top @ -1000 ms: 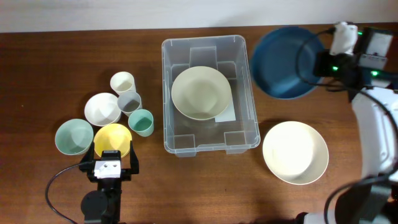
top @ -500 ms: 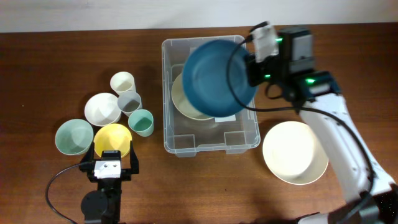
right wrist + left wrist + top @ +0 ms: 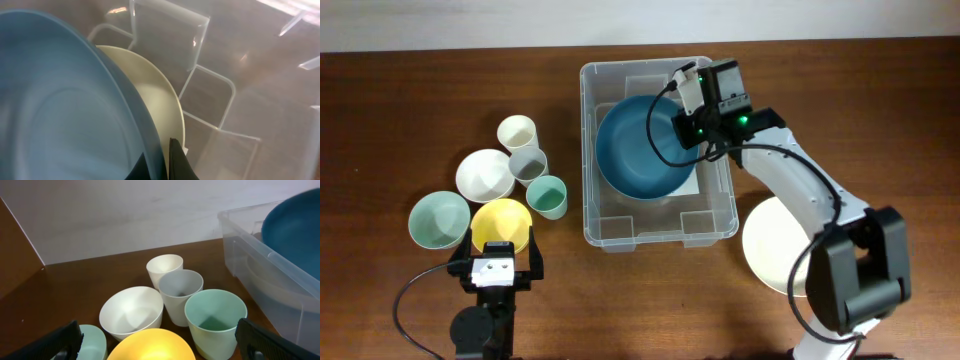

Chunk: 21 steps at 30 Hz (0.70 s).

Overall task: Pack container
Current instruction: 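Lower the blue plate into the container onto the beige bowl, release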

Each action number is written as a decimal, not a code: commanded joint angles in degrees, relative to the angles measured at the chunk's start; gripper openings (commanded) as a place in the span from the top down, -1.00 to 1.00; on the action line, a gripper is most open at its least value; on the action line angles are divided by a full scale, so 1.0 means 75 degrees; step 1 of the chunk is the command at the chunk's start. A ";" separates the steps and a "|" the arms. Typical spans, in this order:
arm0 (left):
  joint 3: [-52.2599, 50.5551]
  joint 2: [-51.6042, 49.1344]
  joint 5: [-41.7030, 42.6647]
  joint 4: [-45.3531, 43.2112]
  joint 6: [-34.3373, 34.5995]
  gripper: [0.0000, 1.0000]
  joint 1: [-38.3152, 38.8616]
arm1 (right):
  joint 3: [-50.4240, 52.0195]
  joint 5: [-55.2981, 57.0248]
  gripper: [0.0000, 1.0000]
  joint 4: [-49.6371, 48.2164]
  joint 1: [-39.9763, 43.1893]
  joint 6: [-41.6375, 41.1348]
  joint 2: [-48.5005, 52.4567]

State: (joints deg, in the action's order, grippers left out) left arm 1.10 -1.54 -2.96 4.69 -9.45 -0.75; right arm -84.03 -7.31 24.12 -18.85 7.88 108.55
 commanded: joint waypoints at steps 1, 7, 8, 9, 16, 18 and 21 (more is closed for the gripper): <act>-0.0070 0.0067 0.0085 -0.0015 -0.0093 -0.99 0.0029 | -0.0175 0.0041 0.89 -0.0172 -0.0035 -0.0064 0.0070; -0.0070 0.0064 0.0082 -0.0015 -0.0093 -0.99 0.0029 | -0.0254 0.0041 -0.06 -0.0280 -0.0035 -0.0064 0.0058; -0.0073 0.0064 0.0085 -0.0015 -0.0096 -0.99 0.0029 | -0.0326 0.0041 -0.12 -0.0172 -0.0035 -0.0064 0.0023; -0.0070 0.0067 0.0085 -0.0015 -0.0096 -0.99 0.0029 | -0.0399 0.0041 -0.15 -0.0044 -0.0035 -0.0064 -0.0029; -0.0070 0.0067 0.0085 -0.0015 -0.0093 -0.99 0.0029 | -0.1367 0.1017 -0.22 0.2194 0.0259 -0.0705 -0.1489; -0.0073 0.0064 0.0085 -0.0015 -0.0093 -0.99 0.0029 | -0.1588 0.1402 -0.25 0.2926 0.0493 -0.0877 -0.1999; -0.0070 0.0064 0.0085 -0.0015 -0.0093 -0.99 0.0029 | -0.1708 0.1737 -0.27 0.3771 0.0965 -0.0985 -0.2862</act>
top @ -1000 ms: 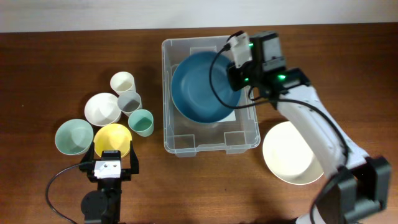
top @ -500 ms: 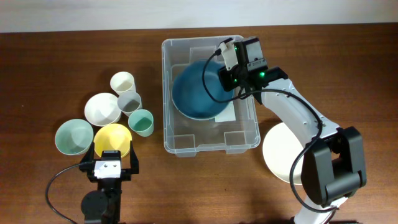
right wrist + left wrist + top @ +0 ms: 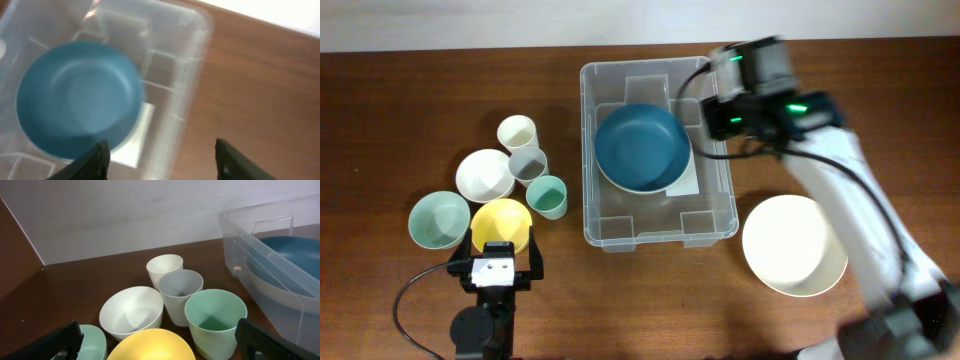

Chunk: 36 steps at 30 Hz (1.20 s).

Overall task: Pack container
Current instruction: 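Lower the blue plate into the container onto the beige bowl, release, then move the right gripper over the cream bowl's right rim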

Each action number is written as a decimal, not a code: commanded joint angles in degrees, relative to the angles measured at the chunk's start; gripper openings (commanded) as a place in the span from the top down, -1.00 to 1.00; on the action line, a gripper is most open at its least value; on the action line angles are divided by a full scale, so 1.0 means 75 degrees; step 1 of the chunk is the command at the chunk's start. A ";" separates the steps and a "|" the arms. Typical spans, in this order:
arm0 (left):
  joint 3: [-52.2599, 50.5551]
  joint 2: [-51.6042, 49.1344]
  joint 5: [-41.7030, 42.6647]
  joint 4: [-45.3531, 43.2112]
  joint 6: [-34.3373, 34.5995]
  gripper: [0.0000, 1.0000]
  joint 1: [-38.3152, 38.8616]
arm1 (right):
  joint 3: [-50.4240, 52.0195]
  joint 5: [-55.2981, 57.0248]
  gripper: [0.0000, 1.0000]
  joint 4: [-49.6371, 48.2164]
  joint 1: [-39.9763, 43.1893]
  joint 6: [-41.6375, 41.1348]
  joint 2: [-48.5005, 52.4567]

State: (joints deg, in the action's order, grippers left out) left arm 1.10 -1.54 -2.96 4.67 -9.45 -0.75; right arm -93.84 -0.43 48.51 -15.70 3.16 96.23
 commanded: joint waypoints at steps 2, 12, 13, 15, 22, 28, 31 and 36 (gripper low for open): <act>-0.0070 0.0064 0.0085 -0.0012 -0.0093 -0.99 0.0029 | -0.0399 0.0839 -0.27 0.0962 0.1005 -0.0388 -0.1821; -0.0070 0.0064 0.0085 -0.0012 -0.0093 -0.99 0.0029 | -0.0388 0.0807 -0.29 0.3133 0.3570 -0.0956 -0.3080; -0.0070 0.0064 0.0085 -0.0012 -0.0093 -0.99 0.0029 | -0.0367 0.0772 -0.29 0.3261 0.3713 -0.1017 -0.3063; -0.0070 0.0064 0.0085 -0.0012 -0.0093 -0.99 0.0029 | -0.0315 0.0691 -0.29 0.3500 0.3955 -0.1087 -0.3002; -0.0070 0.0064 0.0082 -0.0012 -0.0093 -0.99 0.0029 | 0.0070 0.0694 -0.29 0.3567 0.4106 -0.1090 -0.2672; -0.0070 0.0064 0.0082 -0.0012 -0.0093 -0.99 0.0029 | 0.0379 0.0691 -0.30 0.3555 0.4106 -0.1294 -0.2189; -0.0070 0.0064 0.0085 -0.0012 -0.0096 -0.99 0.0029 | 0.0691 0.0691 -0.30 0.3474 0.4106 -0.1326 -0.1897; -0.0070 0.0064 0.0085 -0.0012 -0.0096 -0.99 0.0029 | 0.1376 0.0638 -0.39 0.3008 0.4106 -0.1556 -0.1390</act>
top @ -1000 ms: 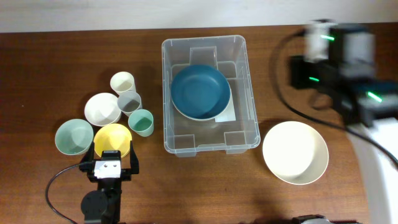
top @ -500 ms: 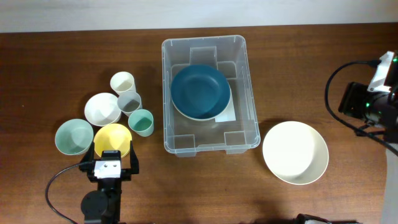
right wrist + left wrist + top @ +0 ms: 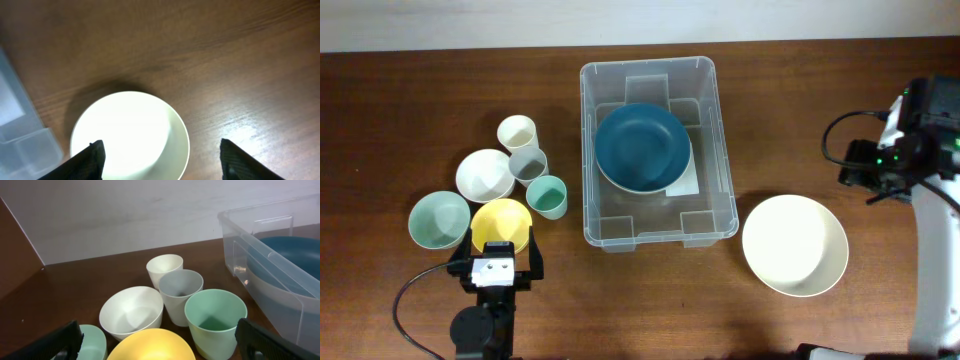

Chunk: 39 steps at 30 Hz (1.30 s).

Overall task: Pack container
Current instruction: 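Move the right gripper over the cream bowl's right rim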

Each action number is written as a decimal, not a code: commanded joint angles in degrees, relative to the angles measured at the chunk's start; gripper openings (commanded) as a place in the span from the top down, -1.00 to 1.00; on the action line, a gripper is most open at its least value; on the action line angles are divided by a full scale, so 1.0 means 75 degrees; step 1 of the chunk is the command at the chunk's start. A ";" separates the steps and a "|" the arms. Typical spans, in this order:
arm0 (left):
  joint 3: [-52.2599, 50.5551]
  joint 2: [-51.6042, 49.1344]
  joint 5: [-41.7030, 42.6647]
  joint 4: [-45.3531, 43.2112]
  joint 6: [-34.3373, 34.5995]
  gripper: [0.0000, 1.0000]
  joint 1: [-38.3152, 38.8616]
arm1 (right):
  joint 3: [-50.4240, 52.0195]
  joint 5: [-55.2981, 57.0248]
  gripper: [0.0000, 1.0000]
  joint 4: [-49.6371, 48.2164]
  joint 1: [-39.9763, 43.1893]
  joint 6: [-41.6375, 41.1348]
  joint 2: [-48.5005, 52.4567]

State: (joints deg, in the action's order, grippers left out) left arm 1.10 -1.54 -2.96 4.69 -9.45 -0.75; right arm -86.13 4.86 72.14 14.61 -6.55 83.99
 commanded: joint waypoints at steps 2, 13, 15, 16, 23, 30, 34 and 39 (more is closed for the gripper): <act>-0.0070 0.0064 0.0085 -0.0015 -0.0093 -0.99 0.0029 | 0.0595 -0.0175 -0.39 -0.0312 0.0064 -0.0297 0.0411; -0.0070 0.0064 0.0085 -0.0015 -0.0093 -0.99 0.0029 | 0.1955 -0.0248 -0.40 -0.1271 0.0064 -0.0504 0.0769; -0.0070 0.0067 0.0085 -0.0015 -0.0093 -0.99 0.0029 | 0.2087 -0.0248 -0.39 -0.1396 0.0064 -0.0662 0.0769; -0.0070 0.0067 0.0085 -0.0015 -0.0093 -0.99 0.0029 | 0.2122 -0.0251 -0.39 -0.1437 0.0061 -0.0659 0.0769; -0.0070 0.0064 0.0085 -0.0015 -0.0093 -0.99 0.0029 | 0.2608 -0.0251 -0.39 -0.2127 0.0064 -0.0659 0.0769; -0.0073 0.0064 0.0085 -0.0015 -0.0093 -0.99 0.0029 | 0.3267 -0.0248 -0.40 -0.2795 0.0064 -0.0656 0.0769; -0.0070 0.0064 0.0085 -0.0015 -0.0093 -1.00 0.0029 | 0.3462 -0.0245 -0.40 -0.2958 0.0064 -0.0656 0.0769; -0.0070 0.0064 0.0085 -0.0017 -0.0096 -0.99 0.0029 | 0.3477 -0.0245 -0.40 -0.3002 0.0064 -0.0656 0.0769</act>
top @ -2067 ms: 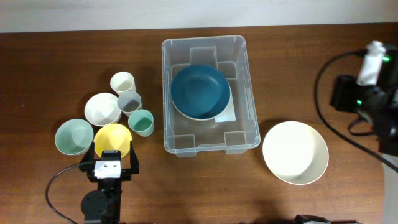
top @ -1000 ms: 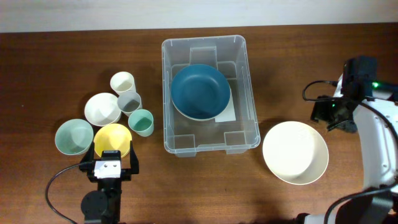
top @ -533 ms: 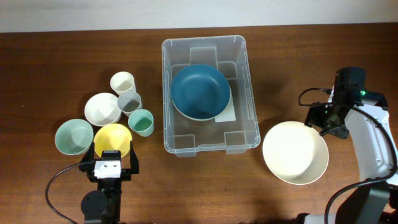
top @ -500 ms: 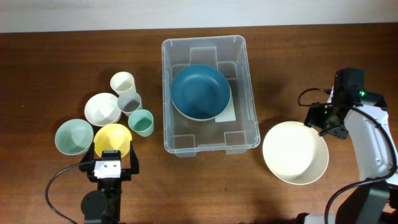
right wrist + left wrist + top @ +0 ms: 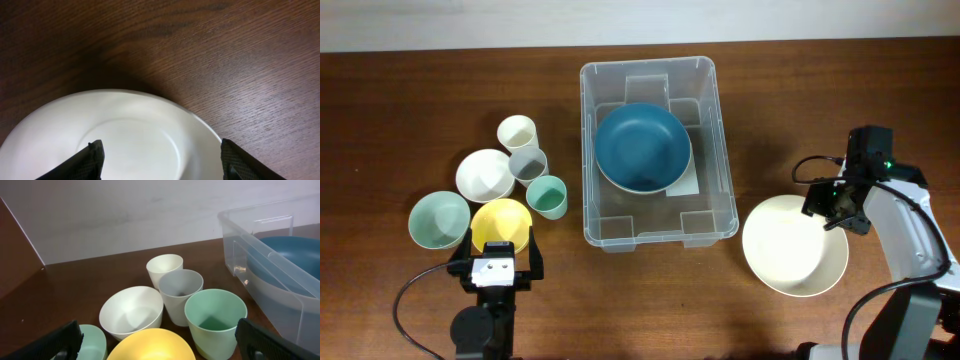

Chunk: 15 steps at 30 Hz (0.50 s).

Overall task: Pack container
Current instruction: 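Move the right gripper over the cream bowl's right rim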

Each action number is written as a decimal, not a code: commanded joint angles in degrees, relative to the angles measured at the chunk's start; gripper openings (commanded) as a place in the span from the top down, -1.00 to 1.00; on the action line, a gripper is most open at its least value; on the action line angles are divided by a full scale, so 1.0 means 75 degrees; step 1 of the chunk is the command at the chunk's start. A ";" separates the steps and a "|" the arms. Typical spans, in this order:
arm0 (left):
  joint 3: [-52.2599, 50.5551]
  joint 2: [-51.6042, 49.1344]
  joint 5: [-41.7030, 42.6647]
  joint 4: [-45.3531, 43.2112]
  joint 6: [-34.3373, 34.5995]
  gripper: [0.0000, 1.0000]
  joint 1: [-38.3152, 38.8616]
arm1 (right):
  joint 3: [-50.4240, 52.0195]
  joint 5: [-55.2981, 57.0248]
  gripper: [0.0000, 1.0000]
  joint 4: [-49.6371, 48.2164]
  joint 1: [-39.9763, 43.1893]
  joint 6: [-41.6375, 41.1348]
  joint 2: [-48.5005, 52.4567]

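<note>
A clear plastic container [image 5: 705, 135] stands mid-table, and a blue bowl [image 5: 642, 147] lies in it on a cream dish. To the container's right a large cream bowl [image 5: 794, 245] rests on the table. My right gripper [image 5: 833, 208] hovers open over that bowl's far right rim. In the right wrist view the cream bowl [image 5: 140, 135] fills the space between the spread fingers [image 5: 92, 160]. My left gripper [image 5: 500, 262] is open and idle at the front left, just behind a yellow bowl [image 5: 150, 345].
Left of the container stand a cream cup [image 5: 165, 267], a grey cup [image 5: 181, 292], a mint cup [image 5: 215, 317], a white bowl [image 5: 131, 312] and a mint bowl [image 5: 438, 220]. The container wall [image 5: 260, 255] rises at the right of the left wrist view.
My right gripper has moved from the far right of the table, forward and left, and now sits low over the cream bowl's rim, still open. The left arm has not moved.
My right gripper was shut on the rim of the blue bowl, held tilted inside the container. Then the bowl lay flat on the cream dish, with the gripper open above the container's back right. Then it was over the table's right side, and now close over the cream bowl.
</note>
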State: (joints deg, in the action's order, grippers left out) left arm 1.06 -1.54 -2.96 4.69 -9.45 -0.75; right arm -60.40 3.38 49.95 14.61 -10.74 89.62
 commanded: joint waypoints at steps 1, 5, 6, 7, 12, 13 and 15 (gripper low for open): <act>-0.0064 0.0064 0.0085 -0.0015 -0.0096 -0.99 0.0029 | 0.0047 -0.0047 -0.40 -0.0044 0.0064 -0.0096 0.0017; -0.0064 0.0064 0.0085 -0.0017 -0.0096 -0.99 0.0029 | 0.0047 -0.0047 -0.40 -0.0044 0.0064 -0.0096 0.0017; -0.0064 0.0064 0.0085 -0.0015 -0.0093 -0.99 0.0029 | 0.0047 -0.0047 -0.40 -0.0044 0.0064 -0.0096 0.0017; -0.0064 0.0064 0.0085 -0.0015 -0.0093 -0.99 0.0029 | 0.0047 -0.0047 -0.40 -0.0044 0.0064 -0.0096 0.0017; -0.0064 0.0064 0.0085 -0.0015 -0.0093 -0.99 0.0029 | 0.0047 -0.0047 -0.40 -0.0070 0.0064 -0.0096 0.0017; -0.0064 0.0067 0.0085 -0.0015 -0.0093 -0.99 0.0029 | 0.0047 -0.0047 -0.40 -0.0082 0.0064 -0.0096 0.0017; -0.0064 0.0067 0.0085 -0.0015 -0.0093 -0.99 0.0029 | 0.0047 -0.0044 -0.40 -0.0108 0.0064 -0.0093 0.0017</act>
State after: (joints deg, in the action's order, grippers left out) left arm 1.06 -1.54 -2.96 4.69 -9.45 -0.75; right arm -60.40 3.38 49.41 14.61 -10.74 89.62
